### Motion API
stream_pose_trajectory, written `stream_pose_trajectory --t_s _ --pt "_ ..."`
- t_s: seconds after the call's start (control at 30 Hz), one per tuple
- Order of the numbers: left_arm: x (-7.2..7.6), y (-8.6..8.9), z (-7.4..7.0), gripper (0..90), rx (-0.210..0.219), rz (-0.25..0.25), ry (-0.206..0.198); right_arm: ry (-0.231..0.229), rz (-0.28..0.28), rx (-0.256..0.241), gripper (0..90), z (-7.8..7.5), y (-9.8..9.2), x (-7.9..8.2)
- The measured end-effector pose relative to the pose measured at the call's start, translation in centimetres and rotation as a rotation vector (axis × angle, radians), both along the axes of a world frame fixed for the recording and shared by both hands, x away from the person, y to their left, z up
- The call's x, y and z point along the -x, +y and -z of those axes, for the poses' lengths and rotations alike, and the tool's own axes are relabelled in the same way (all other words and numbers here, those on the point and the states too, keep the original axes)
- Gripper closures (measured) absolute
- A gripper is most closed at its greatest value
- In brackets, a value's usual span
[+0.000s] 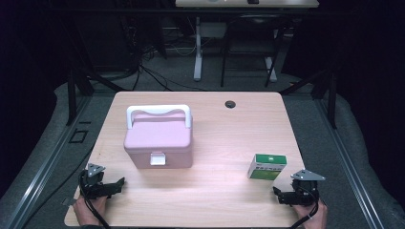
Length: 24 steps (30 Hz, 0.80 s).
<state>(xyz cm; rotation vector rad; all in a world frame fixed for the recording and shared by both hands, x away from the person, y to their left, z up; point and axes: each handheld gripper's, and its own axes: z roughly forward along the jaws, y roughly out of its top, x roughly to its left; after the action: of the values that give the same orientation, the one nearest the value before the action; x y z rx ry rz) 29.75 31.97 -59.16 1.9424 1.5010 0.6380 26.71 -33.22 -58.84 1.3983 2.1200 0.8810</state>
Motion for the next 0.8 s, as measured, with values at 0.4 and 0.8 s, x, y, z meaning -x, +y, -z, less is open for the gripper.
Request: stream_pose_trajectory --t_s 0.4,0.8 --pt "0.0 0.0 0.0 0.1 0.009 0.002 0.001 0.034 -0.03 0.003 0.0 -0.2 0.0 -0.1" --pt "0.0 0.0 0.1 0.1 0.015 0.005 0.003 0.074 -0.097 0.073 0.0 -2.5 0.5 0.1"
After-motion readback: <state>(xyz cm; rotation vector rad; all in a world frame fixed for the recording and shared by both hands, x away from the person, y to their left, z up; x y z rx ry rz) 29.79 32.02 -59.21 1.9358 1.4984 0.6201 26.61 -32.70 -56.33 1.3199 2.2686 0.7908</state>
